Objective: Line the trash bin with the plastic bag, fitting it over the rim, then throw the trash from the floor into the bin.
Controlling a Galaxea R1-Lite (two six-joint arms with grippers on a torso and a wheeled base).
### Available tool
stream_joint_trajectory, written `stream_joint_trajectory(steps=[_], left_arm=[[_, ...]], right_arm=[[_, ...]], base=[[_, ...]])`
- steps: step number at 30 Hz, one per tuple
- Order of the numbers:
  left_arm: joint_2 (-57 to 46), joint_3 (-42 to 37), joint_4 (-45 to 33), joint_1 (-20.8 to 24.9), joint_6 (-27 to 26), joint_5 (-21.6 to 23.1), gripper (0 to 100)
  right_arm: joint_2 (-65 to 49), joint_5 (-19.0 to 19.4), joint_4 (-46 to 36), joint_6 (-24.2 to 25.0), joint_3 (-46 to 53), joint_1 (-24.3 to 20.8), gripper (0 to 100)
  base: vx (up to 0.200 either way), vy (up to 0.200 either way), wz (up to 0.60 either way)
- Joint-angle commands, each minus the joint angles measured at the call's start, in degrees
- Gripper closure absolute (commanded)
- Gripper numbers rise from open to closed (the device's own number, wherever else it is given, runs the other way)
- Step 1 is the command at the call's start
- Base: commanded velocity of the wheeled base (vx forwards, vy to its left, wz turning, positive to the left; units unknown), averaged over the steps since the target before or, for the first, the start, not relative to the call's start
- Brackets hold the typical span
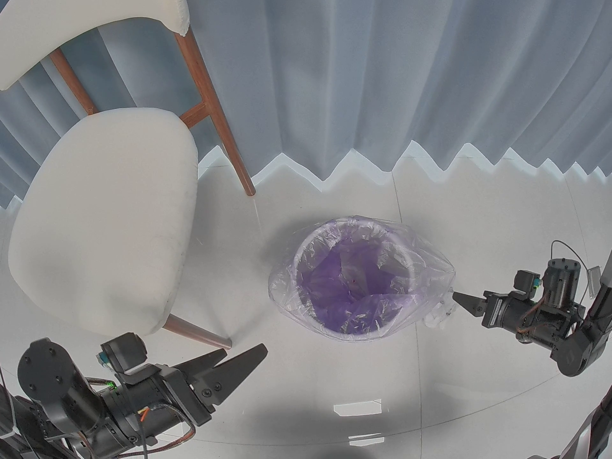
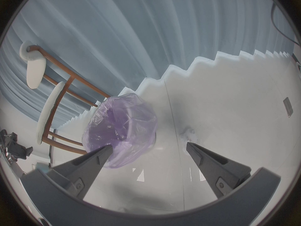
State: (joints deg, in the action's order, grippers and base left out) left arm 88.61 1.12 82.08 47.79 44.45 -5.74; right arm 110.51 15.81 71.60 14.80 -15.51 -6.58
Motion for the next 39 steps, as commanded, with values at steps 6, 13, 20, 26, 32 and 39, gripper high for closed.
stream_joint_trajectory(steps=[6, 13, 20, 26, 32, 39], left_arm=[[-8.19, 11.1, -4.21, -19.75, 4.33, 10.66, 0], [-10.48, 12.94, -3.33, -24.76, 20.68, 19.72, 0], [-14.35, 6.26, -5.7, -23.09, 8.38, 29.82, 0], [-14.35, 3.71, -9.31, -22.91, -4.37, 30.26, 0], [-16.28, 1.78, -9.75, -20.19, -3.75, 30.44, 0], [-17.6, -1.12, -9.83, -20.19, -3.93, 30.44, 0]], right_arm=[[-11.89, -0.25, -36.26, -0.56, -27.12, -4.32, 0], [-11.89, -5.35, -43.47, -1.18, -29.85, -7.3, 0], [-7.76, -8.43, -43.73, -1.18, -32.48, -8.01, 0], [-7.5, -8.78, -45.58, -1.09, -32.39, -8.45, 0], [-4.16, -8.87, -45.76, -1.0, -32.66, -8.62, 0], [-1.26, -8.87, -45.58, -1.18, -33.18, -8.45, 0]], base=[[0.0, 0.0, 0.0], [0.0, 0.0, 0.0], [0.0, 0.0, 0.0], [0.0, 0.0, 0.0], [0.0, 0.0, 0.0], [0.0, 0.0, 0.0]])
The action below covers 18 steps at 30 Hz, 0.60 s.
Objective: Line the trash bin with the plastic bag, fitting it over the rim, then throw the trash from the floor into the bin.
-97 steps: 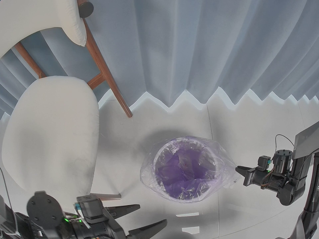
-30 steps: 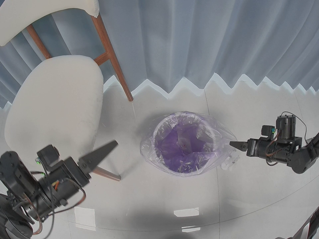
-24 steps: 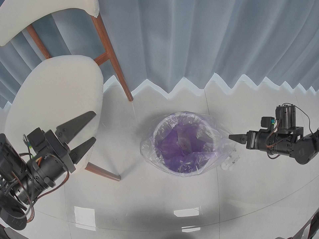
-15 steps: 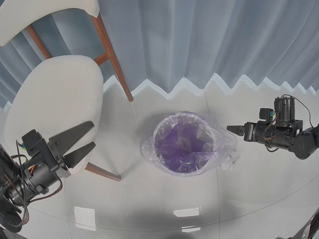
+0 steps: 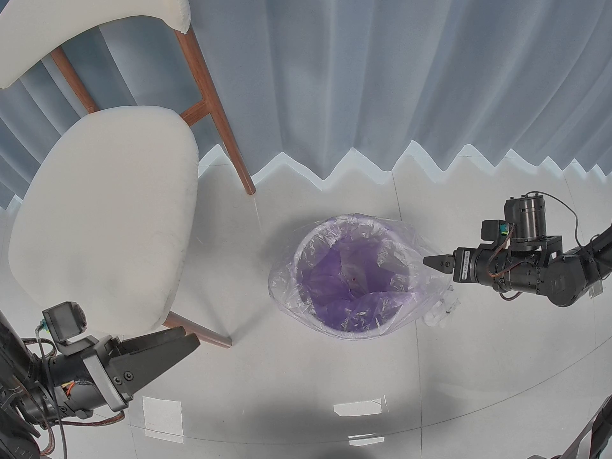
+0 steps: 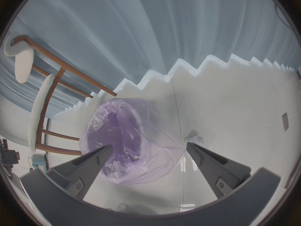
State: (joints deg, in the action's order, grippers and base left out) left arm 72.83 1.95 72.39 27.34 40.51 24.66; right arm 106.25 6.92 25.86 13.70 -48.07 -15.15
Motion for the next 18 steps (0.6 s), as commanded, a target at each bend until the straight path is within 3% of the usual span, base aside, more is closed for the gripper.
stream_joint_trajectory(steps=[1, 18], left_arm=[[-2.07, -1.95, -0.23, 0.25, 0.01, -0.05, 0], [-2.07, -1.95, -0.49, -0.36, 0.18, -0.05, 0]], right_arm=[[3.52, 0.02, 0.16, -0.08, -1.24, 0.12, 0], [13.45, -0.42, -0.1, -1.4, -9.85, -1.11, 0]], base=[[0.0, 0.0, 0.0], [0.0, 0.0, 0.0]])
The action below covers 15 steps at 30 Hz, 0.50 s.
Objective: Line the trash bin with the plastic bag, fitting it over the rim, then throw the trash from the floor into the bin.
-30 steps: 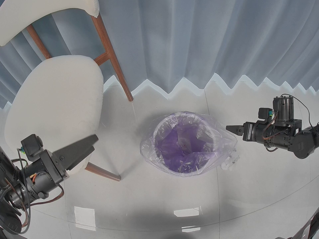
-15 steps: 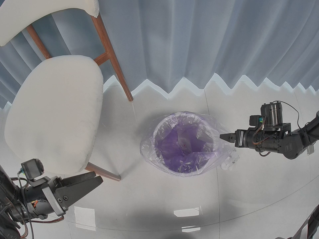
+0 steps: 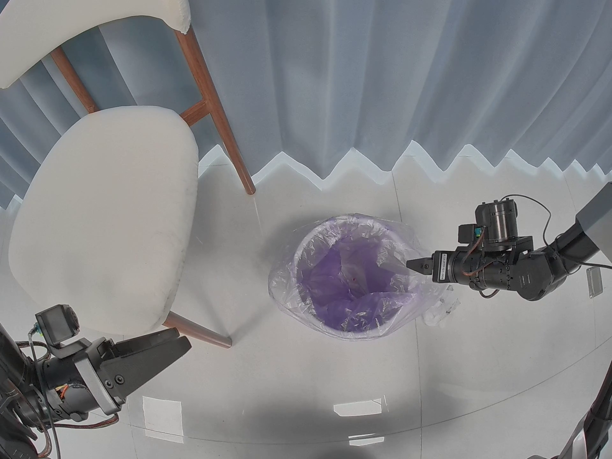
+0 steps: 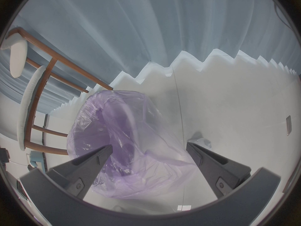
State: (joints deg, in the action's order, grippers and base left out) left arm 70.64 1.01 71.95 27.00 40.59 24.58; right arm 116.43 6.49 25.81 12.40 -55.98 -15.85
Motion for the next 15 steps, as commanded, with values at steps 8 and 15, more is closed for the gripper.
stream_joint_trajectory(steps=[8, 15], left_arm=[[0.55, -1.01, -0.05, -0.02, 0.19, 0.03, 0], [0.72, -1.01, -0.05, -0.11, 0.01, -0.05, 0]], right_arm=[[6.88, 0.02, 0.03, -0.09, -4.14, -2.08, 0], [11.8, -0.16, 0.12, -0.01, -8.01, -3.14, 0]], base=[[0.0, 0.0, 0.0], [0.0, 0.0, 0.0]])
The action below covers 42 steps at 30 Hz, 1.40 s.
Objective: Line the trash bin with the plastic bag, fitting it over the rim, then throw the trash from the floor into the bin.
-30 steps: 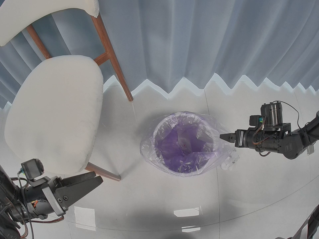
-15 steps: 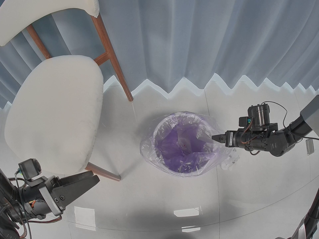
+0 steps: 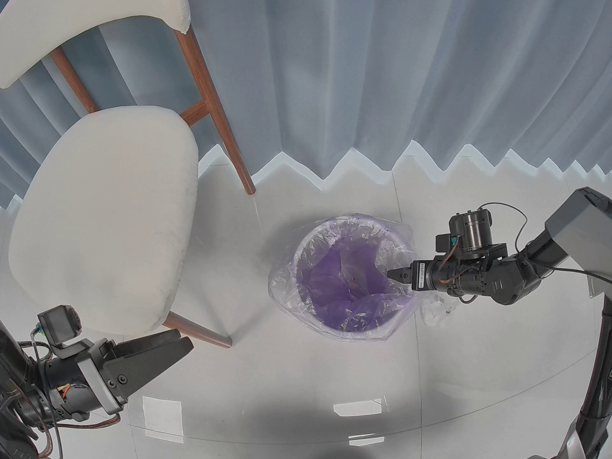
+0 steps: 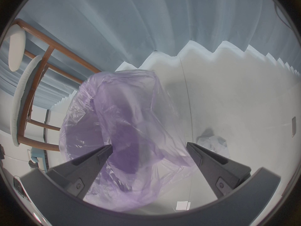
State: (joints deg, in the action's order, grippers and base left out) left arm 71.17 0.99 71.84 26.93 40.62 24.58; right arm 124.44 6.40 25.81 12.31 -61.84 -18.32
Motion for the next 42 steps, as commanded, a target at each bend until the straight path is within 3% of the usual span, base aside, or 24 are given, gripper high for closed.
stream_joint_trajectory(steps=[1, 9, 10, 18, 26, 31, 35, 40, 42], left_arm=[[0.2, -0.99, 0.06, -0.03, -0.1, -0.23, 0], [-0.07, -0.99, 0.06, -1.44, -0.28, -0.23, 0], [-0.07, -0.99, 0.06, -1.44, -0.28, -0.32, 0], [-0.42, -0.99, -1.09, -1.44, -5.64, -0.32, 0], [-2.35, -0.99, -3.9, -3.11, -10.65, -0.14, 0], [-3.67, -0.9, -4.78, -2.93, -10.74, -0.58, 0], [-2.7, 2.44, -5.31, -2.41, -10.74, -0.58, 0], [-0.86, 9.47, -14.8, 0.58, -10.56, -2.08, 0], [0.2, 12.11, -19.28, 1.9, -10.38, -3.75, 0]], right_arm=[[4.58, -0.07, 0.12, 0.08, -2.93, -0.75, 0], [8.27, -0.07, 0.21, 0.34, -7.24, -1.28, 0], [8.54, -0.07, 0.3, 0.34, -7.77, -1.28, 100], [7.22, -2.53, 1.0, 0.61, -5.83, -2.07, 100], [-4.82, -2.09, 0.56, 3.07, 3.57, -1.45, 100], [-21.79, -2.09, -0.32, 5.35, 15.88, -1.63, 100], [-32.68, -3.68, -5.59, 6.32, 22.38, -1.89, 100], [-39.19, -3.85, -7.0, 10.01, 24.58, -1.54, 100], [-41.21, -3.85, -7.09, 13.97, 23.61, -1.45, 100]], base=[[0.0, 0.0, 0.0], [0.0, 0.0, 0.0], [0.0, 0.0, 0.0], [0.0, 0.0, 0.0], [0.0, 0.0, 0.0], [0.0, 0.0, 0.0], [0.0, 0.0, 0.0], [0.0, 0.0, 0.0], [0.0, 0.0, 0.0]])
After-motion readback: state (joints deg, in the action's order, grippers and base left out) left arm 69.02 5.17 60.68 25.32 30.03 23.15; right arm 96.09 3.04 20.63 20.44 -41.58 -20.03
